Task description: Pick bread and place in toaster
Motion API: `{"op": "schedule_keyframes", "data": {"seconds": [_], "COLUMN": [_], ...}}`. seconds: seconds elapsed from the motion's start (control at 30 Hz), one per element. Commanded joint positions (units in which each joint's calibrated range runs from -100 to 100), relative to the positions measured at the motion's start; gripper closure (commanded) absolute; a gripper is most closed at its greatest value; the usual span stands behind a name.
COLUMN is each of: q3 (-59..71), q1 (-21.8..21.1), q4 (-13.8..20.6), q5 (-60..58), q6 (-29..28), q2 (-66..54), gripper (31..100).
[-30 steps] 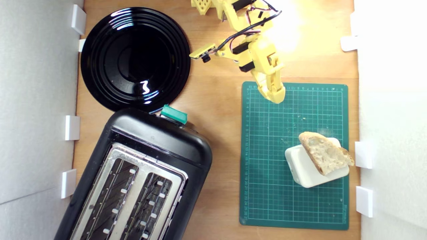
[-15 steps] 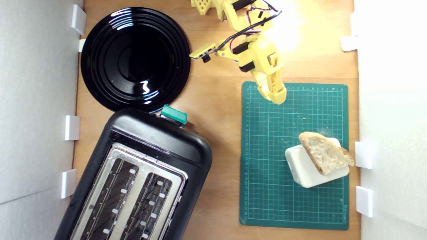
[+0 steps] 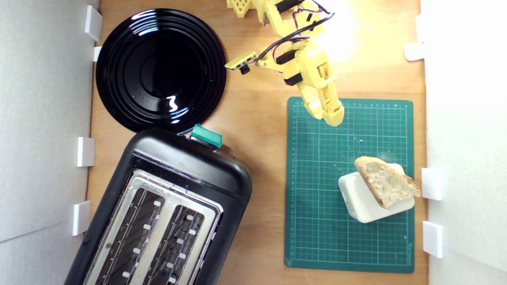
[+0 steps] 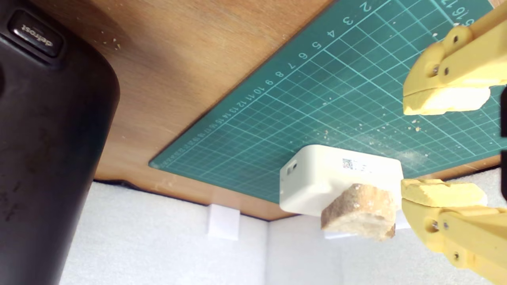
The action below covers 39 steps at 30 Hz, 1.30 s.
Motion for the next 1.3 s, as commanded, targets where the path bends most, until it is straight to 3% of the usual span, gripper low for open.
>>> {"op": "schedule_keyframes", "data": {"seconds": [0.0, 0.13, 0.27, 0.77, 1.27], "q3": [-0.24, -0.24, -0.24, -2.78, -13.31], "q1": [-0.91, -0.91, -0.91, -0.91, -1.15], "q4": [0.14, 0.14, 0.14, -0.13, 0.05], "q5": [-1.99, -1.99, -1.99, -1.99, -1.99], "q6": [0.18, 0.18, 0.18, -0.76, -3.07], "q2": [-0.68, -0.19, -0.19, 0.06, 8.47], "gripper": [49.9, 39.4, 36.5, 36.7, 37.1]}}
